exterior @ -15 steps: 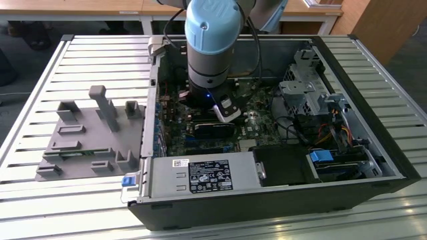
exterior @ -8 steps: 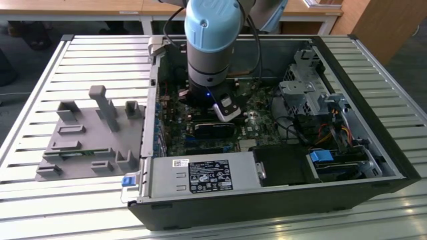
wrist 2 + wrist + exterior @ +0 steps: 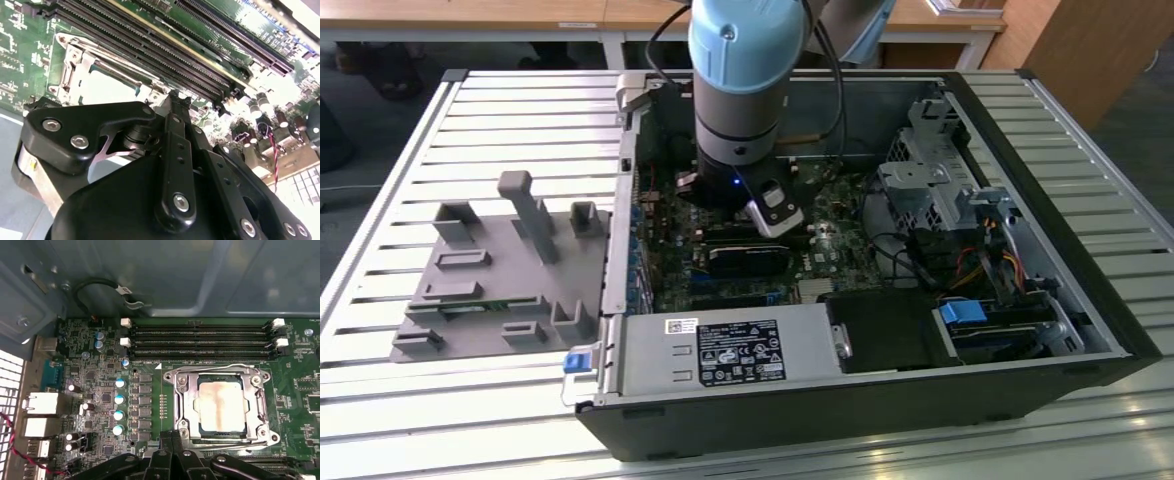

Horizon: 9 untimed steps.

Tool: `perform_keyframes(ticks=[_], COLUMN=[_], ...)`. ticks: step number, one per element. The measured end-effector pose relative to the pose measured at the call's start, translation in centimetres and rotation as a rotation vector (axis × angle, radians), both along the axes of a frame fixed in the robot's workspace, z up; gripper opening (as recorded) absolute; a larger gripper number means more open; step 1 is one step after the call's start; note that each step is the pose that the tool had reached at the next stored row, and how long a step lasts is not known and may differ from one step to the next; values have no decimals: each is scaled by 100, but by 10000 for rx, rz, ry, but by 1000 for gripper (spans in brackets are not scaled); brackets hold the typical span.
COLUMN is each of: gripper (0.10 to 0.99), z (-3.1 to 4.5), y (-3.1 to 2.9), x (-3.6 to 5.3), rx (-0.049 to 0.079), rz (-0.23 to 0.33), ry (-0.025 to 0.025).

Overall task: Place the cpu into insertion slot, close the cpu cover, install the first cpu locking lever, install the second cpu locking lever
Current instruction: 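Install the second cpu locking lever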

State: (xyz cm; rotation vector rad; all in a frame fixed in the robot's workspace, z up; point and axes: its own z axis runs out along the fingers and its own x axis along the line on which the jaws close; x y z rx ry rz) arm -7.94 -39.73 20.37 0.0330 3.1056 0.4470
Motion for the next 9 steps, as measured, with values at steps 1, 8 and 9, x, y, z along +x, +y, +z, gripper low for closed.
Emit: perform_keyframes(ticks=[1, 8, 9], gripper=[106, 106, 106], z=[21, 117, 128], y=[0, 0, 0], x=[0, 1, 1], rx=[1, 13, 13], rz=[0, 0, 1], ry=[0, 0, 0])
